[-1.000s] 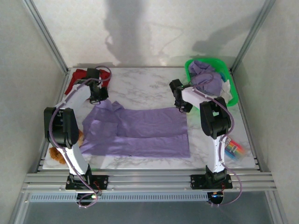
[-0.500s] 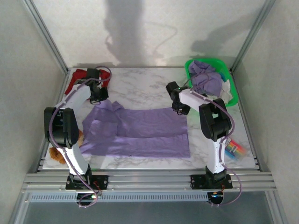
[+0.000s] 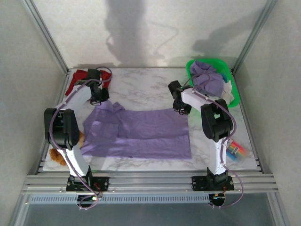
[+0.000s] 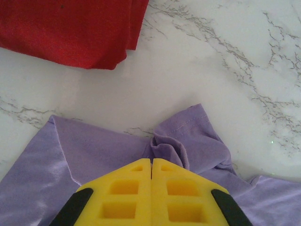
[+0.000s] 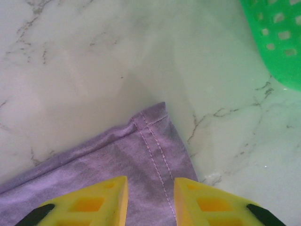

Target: Fold and stack the t-shirts

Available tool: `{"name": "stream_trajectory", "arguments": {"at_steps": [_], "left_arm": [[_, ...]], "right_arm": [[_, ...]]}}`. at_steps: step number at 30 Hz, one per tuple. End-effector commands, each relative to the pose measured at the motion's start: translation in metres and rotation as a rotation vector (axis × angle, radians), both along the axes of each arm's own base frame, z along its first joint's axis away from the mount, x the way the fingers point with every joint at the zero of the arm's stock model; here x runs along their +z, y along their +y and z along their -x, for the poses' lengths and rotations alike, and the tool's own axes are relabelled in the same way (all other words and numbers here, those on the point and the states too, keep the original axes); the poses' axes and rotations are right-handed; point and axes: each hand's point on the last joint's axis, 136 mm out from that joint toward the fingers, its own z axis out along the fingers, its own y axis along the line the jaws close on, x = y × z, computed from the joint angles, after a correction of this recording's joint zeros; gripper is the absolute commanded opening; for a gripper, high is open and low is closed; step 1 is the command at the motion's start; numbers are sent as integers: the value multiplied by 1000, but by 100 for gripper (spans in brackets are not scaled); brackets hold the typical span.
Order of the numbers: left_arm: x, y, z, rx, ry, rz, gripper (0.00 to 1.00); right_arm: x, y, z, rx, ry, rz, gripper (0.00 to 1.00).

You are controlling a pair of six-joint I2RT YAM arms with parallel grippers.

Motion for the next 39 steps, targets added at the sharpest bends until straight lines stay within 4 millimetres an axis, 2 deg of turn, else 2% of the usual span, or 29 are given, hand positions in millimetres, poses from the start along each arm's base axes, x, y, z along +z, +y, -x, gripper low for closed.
{"name": "stream_trajectory", "arguments": {"at_steps": [1,7,14,24,27,32,35,39], "left_arm": [[13,4,2,-10,-34,-6,0],[14,5,2,-10,-34,-10,0],[13,5,2,-11,-30,-12,0],[11,6,2,-11,-23,-17,0],[11,6,2,-11,-24,-19,0],[12,8,3,-10,-22,-24,0],[14,8,3,-10,-25,-26,0],[29,12,1,2,-67,-39,0]], "right_arm": [[-7,1,-4,17,10,-13,32],[-14,-1,-11,5,-11,-36,32],[-12,-2,-22,7,-30,-33,33],[-34,-3,-15,-19,16,-46,32],[-40,-5,-9,-42,18,-51,28],[-41,-8,-4,-50,23,-47,13],[-34,-11,-2,-54,20,-37,3],[-18,-11,0,-32,5,-13,0]]}}
